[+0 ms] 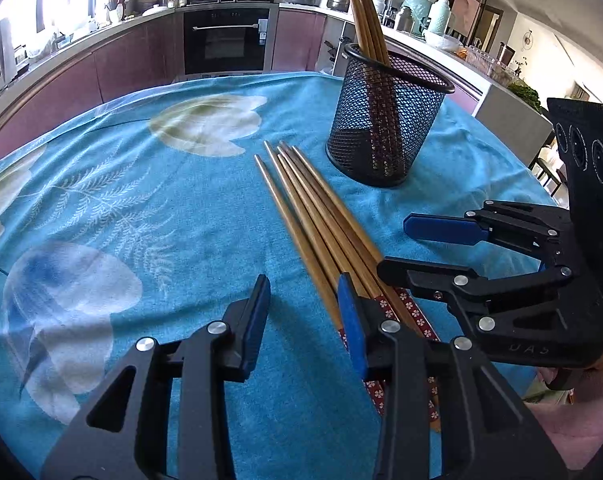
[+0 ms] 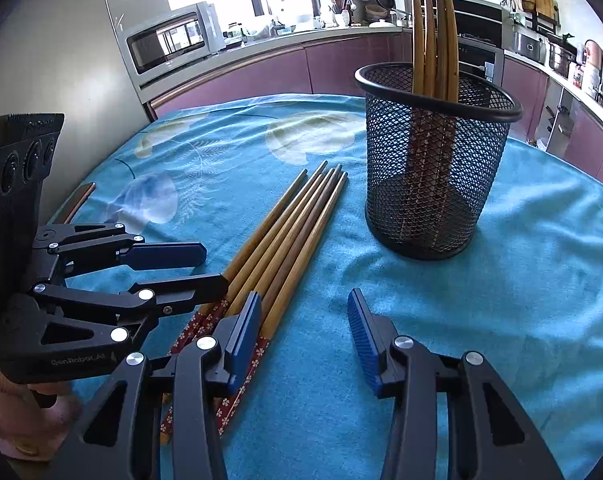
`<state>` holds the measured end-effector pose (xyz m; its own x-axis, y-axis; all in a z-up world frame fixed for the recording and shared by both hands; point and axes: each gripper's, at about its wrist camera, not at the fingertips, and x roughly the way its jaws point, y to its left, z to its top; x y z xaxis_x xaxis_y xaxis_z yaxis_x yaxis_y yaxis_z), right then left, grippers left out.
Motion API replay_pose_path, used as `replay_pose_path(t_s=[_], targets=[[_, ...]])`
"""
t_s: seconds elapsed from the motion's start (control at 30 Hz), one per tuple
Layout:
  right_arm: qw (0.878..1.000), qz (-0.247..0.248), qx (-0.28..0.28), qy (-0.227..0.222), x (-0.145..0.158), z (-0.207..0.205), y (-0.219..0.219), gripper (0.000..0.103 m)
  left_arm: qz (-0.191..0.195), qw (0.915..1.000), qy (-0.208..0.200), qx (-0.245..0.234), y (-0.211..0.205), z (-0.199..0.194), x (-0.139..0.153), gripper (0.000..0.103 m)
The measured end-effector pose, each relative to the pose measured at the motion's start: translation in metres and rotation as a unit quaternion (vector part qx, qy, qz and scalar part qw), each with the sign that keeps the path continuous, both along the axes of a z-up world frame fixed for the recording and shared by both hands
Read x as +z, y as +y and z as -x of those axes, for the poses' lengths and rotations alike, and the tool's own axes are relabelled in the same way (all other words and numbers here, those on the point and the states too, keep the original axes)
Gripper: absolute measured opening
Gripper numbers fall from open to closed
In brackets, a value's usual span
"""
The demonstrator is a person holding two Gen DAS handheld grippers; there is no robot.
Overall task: Organize utensils
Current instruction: 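Open both tools and withdraw them toward the remaining chopsticks, then grasp a chopstick with the right tool while the left tool grasps another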
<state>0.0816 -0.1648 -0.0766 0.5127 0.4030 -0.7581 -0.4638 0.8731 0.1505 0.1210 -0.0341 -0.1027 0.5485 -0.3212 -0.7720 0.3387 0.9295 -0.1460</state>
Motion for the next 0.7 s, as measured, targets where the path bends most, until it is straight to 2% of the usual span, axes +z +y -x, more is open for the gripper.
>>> replay_pose_path(t_s=[0.47, 0.7], targets=[[1.0, 0.025, -0.01, -0.001, 0.001, -0.002, -0.006, 0.036, -0.001, 1.0, 0.005, 0.003, 0.006, 0.002, -0.001, 0.033], [0.999, 0.045, -0.007, -0.009, -0.003, -0.012, 0.008, 0.032, -0.009, 0.9999, 0.006, 0.007, 0.001, -0.013, -0.002, 0.03]])
